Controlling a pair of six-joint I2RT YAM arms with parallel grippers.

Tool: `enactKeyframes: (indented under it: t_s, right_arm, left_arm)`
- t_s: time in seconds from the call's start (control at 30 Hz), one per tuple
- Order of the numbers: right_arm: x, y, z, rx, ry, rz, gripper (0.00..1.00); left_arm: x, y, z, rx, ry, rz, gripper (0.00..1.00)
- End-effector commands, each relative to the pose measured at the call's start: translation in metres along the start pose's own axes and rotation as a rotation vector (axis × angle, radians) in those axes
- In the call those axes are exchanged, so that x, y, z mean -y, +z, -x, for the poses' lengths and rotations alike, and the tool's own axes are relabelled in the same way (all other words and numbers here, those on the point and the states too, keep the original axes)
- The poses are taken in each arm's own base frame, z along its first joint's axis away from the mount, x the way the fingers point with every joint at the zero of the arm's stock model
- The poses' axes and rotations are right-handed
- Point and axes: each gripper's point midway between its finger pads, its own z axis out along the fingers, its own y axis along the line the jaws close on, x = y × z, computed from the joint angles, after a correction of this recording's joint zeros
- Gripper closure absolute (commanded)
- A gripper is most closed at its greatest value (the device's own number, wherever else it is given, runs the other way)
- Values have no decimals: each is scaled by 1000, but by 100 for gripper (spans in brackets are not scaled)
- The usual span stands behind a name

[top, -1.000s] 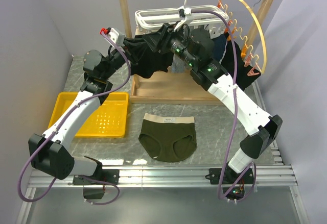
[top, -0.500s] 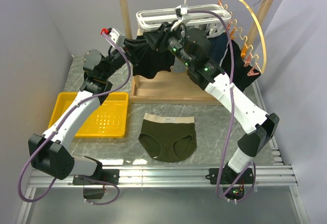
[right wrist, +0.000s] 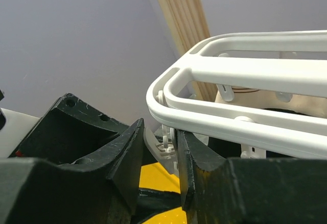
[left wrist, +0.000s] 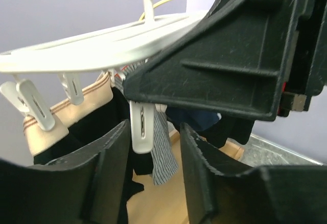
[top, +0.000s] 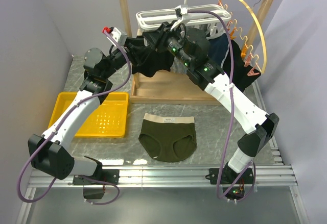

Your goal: Clip the underwear to the hanger

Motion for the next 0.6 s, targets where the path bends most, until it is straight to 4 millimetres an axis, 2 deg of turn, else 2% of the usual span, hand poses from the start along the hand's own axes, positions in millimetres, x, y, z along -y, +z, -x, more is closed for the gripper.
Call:
enactKeyframes:
  t_s: [0.0,0.1,0.27,0.33,0.43,0.57]
  right_arm:
    - [-22,-7,34,85,24,55,100]
    - [-25,-9,33,76,39,70,100]
    - [-27,-10,32,71,39,80,100]
    - [-29,-11,33,72,41,87,91]
    - [-28,-11,32,69,47,86,66]
    - [-26,-8,27,57,43,75,56]
  left_arm:
    - [8,4,38,75,35,-25,52]
    - [5,7,41,82,33,-15,59]
    - [8,10,45,90,36,-38,83]
    - [9,10,44,86,36,-42,90]
    - [10,10,43,82,37,-49,95]
    - [11,10,43,82,34,-52,97]
